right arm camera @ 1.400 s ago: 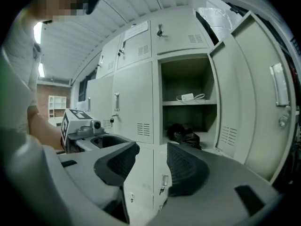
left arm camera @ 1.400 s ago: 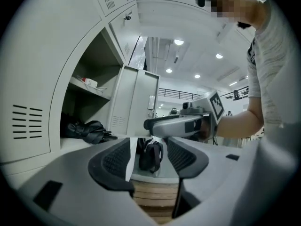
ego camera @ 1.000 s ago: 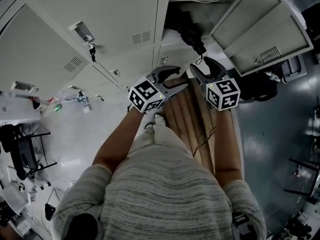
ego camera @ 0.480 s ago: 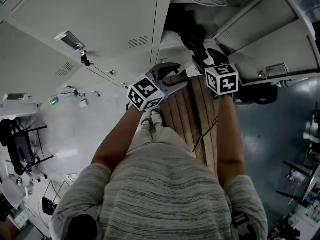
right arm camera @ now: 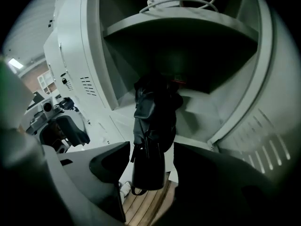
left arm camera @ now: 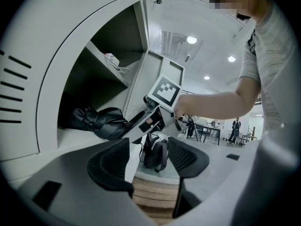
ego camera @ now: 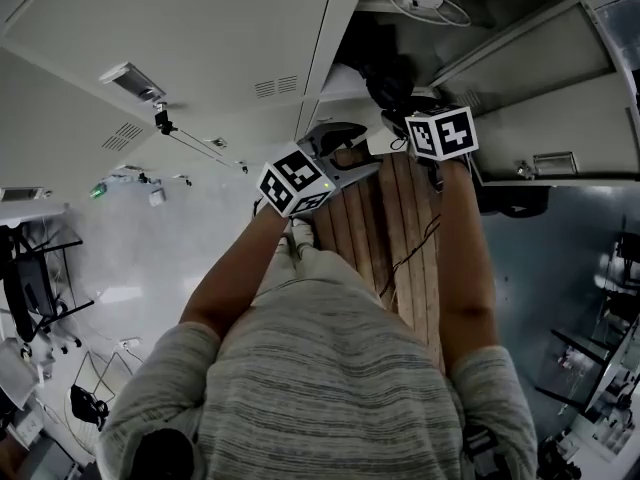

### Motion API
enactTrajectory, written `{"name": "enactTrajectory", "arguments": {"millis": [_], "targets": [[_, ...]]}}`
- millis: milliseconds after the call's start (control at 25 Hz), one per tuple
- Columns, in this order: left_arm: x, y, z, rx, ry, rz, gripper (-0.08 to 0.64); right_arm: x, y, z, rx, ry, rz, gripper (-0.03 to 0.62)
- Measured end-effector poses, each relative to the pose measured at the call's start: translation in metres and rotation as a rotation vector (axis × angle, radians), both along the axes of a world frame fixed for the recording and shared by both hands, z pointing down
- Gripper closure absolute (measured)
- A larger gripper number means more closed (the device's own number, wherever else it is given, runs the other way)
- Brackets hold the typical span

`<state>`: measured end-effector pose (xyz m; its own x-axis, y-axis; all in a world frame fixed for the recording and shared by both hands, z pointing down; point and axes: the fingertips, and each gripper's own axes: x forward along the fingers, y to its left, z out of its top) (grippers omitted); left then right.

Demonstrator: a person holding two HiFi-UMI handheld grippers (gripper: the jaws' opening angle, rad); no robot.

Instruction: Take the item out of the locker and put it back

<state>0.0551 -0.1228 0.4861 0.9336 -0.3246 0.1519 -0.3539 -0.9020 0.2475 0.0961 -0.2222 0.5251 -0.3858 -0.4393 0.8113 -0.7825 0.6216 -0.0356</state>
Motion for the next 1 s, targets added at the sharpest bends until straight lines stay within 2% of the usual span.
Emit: {"name": "enactTrajectory", "arguments": {"millis": [240, 560, 800, 1000], "targets": [[0.001, -0.011, -0.004, 0.008, 0.009, -0.002, 0.31, -0.005, -0.004, 0.019, -0.052, 0.01, 0.016, 0.318], [-0.003, -0.017, -0.005, 0.007, 0.008, 0.0, 0.31, -0.01, -0.015, 0.039, -0.095, -0.033, 0.072, 0.318], [-0.011, -0.02, -0.007, 0.012, 0.009, -0.007, 0.31, -0.013, -0.017, 0.043, -0.101, -0.051, 0.081, 0.322], [-0.016, -0.024, -0.013, 0.033, 0.026, -0.022, 0.31, -0.015, -0.018, 0.042, -0.056, -0.083, 0.087, 0.368]]}}
